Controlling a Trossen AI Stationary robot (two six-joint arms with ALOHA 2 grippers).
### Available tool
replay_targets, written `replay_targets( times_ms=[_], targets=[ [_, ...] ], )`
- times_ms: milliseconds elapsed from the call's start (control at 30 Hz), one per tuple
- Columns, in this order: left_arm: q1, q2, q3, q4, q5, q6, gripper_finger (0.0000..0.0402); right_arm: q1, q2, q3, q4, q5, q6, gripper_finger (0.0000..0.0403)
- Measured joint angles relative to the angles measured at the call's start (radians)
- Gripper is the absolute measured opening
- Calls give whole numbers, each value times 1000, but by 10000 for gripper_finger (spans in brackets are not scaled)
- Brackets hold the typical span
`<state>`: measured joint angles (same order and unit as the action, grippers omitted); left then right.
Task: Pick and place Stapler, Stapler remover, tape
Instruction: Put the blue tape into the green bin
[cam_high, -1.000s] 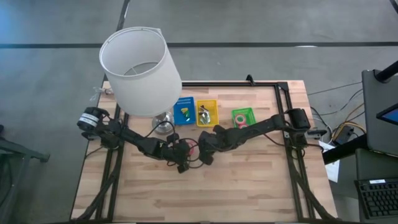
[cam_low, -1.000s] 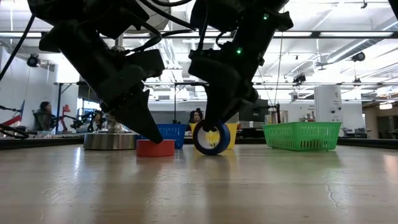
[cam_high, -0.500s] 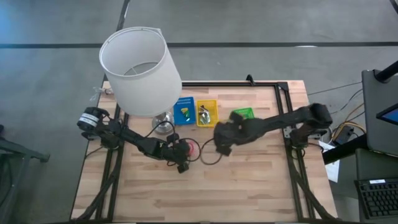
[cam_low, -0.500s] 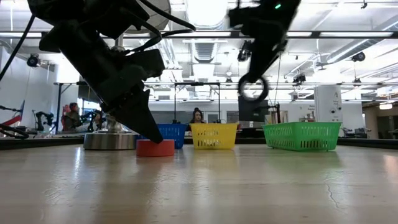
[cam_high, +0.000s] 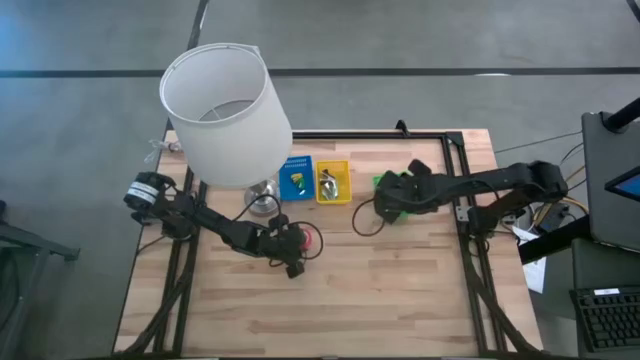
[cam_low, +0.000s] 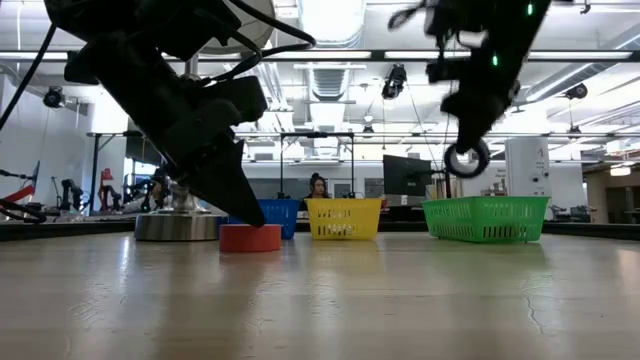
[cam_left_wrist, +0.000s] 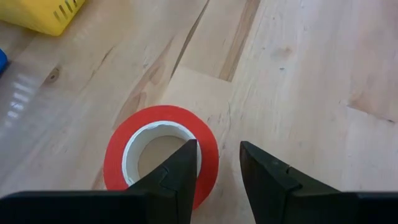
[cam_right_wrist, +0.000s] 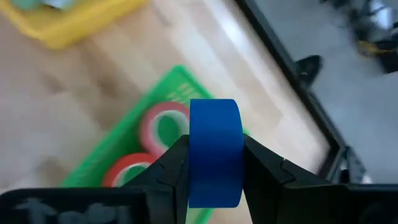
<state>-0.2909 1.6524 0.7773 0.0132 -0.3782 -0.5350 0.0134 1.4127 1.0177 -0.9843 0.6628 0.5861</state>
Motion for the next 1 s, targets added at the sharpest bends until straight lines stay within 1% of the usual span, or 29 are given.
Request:
replay_targets(
  times_ms=[67, 167, 233, 333, 433, 533, 767, 900, 1000],
  targets=[
    [0, 0, 0, 2, 0, 3, 124, -25, -5, -61, 72, 28, -59, 105],
    [0, 0, 0, 3, 0, 14, 124, -43, 4, -146, 188, 26, -171, 105],
    [0, 0, 0, 3, 0, 15, 124, -47, 10, -183, 266, 21, -214, 106],
    [1, 0, 0, 3, 0, 20, 124, -47, 15, -222, 319, 21, -263, 107],
    [1, 0, 0, 3, 0, 30, 124, -50, 16, -231, 322, 31, -276, 119],
    [1, 0, 0, 3, 0, 30, 124, -55, 16, -231, 326, 61, -249, 143],
    [1, 0, 0, 3, 0, 30, 124, -53, 16, -228, 333, 64, -260, 199],
    [1, 0, 0, 3, 0, 30, 124, -49, 15, -212, 328, 63, -261, 216],
    [1, 0, 0, 3, 0, 30, 124, -46, 14, -161, 282, 43, -261, 222]
  ],
)
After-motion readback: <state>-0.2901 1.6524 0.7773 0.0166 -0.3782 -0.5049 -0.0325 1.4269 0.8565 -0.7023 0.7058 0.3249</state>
